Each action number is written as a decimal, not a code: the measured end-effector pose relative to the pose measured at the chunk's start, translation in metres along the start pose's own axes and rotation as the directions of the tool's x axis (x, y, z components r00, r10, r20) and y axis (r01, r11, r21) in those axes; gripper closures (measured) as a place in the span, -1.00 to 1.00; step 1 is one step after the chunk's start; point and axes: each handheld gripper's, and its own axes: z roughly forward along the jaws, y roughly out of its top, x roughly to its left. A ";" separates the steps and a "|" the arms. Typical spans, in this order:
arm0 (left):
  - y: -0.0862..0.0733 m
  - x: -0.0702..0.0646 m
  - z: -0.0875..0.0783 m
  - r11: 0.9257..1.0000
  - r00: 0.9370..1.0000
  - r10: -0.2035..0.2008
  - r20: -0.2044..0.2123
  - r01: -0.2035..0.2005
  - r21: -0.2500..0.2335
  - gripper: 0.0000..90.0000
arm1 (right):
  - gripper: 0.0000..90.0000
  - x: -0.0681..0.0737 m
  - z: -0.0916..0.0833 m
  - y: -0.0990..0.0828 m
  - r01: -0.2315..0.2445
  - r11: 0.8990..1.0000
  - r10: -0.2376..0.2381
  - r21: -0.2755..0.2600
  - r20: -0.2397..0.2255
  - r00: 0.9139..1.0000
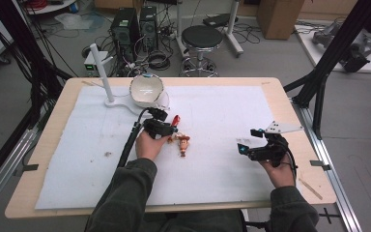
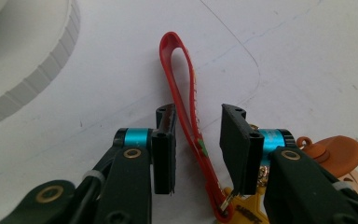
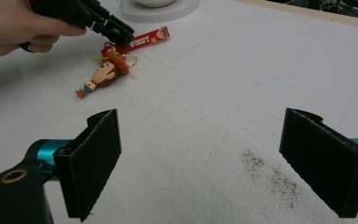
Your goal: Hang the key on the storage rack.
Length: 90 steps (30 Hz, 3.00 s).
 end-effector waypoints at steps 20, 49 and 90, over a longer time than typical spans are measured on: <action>-0.001 -0.007 0.006 0.999 0.997 0.042 -0.060 -0.040 0.035 0.82 | -0.74 0.000 0.000 0.000 0.004 1.000 -0.004 -0.002 -0.001 1.000; 0.009 -0.007 0.009 0.993 0.995 0.082 -0.052 -0.077 0.092 0.80 | -0.74 -0.001 0.000 0.000 0.008 1.000 -0.008 -0.003 -0.004 1.000; -0.002 -0.005 -0.041 0.971 0.979 0.179 -0.096 -0.192 -0.145 0.92 | -0.74 0.000 0.000 0.000 0.007 1.000 -0.007 0.001 0.003 1.000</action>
